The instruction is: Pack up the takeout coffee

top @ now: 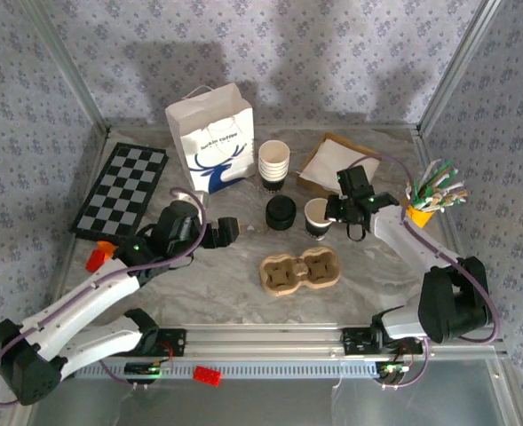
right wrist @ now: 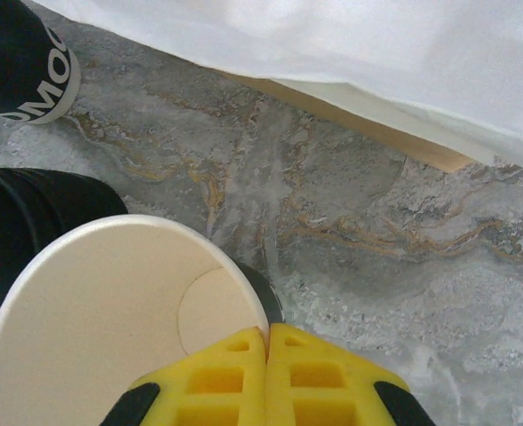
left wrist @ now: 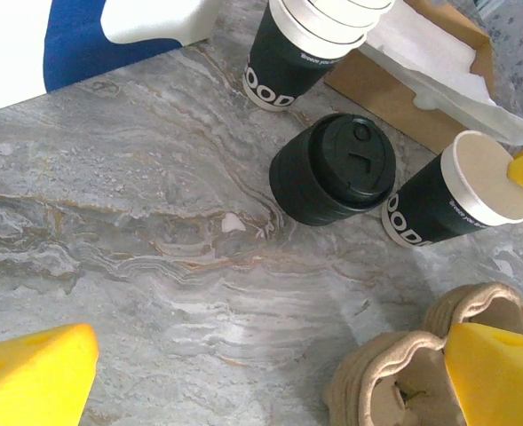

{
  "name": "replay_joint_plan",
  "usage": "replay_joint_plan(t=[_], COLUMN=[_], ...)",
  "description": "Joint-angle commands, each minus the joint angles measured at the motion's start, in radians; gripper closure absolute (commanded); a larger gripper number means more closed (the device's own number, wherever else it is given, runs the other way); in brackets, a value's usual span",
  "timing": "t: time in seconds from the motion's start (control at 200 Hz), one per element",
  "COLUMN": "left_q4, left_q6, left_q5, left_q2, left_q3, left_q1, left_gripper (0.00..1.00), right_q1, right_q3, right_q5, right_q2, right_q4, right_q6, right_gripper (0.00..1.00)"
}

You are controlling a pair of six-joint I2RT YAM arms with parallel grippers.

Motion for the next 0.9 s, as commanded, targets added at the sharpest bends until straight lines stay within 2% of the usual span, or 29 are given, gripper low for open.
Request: replay_joint_plan(t=[0.0, 0.14, 0.335, 0.55, 0.735, 0.9], left_q4=[0.018, 0.013, 0.003, -0.027, -0.08, -0.131], left_q6=[-0.007, -0.005, -0.003, 0.0, 0.001, -0.002], left_q5=[-0.025, -0.026, -0.026, -0.036, -0.075, -0.109], left_q2=[0.004, 0.012, 0.01, -0.006, -0.038, -0.062], left_q3=[0.011, 0.017, 0.034, 0.047, 0.053, 0.056], left_q1=[-0.009, -0.009, -0.01, -0.011, -0.009, -0.01], left_gripper=[0.0, 0.0, 0.0, 0.0, 0.0, 0.0], right_q1=[0.0, 0.0, 0.008, 0.033, 0.141, 0.243], right_q3=[-0.019, -0.036, 0.003, 0.118, 0.309, 0.443], right_q5=[0.009, 0.019, 0.037, 0.031, 0.056, 0.105], right_q2=[0.005, -0.008, -0.078, -0.1, 0.008, 0.139], right_q4=[0.033, 0.031, -0.014, -0.135, -0.277, -0.332], right_q6=[-0.021, -0.01, -0.01, -0.03, -0.052, -0.065], right_gripper=[0.97, 0.91, 0.68, 0.53, 0.39, 0.29])
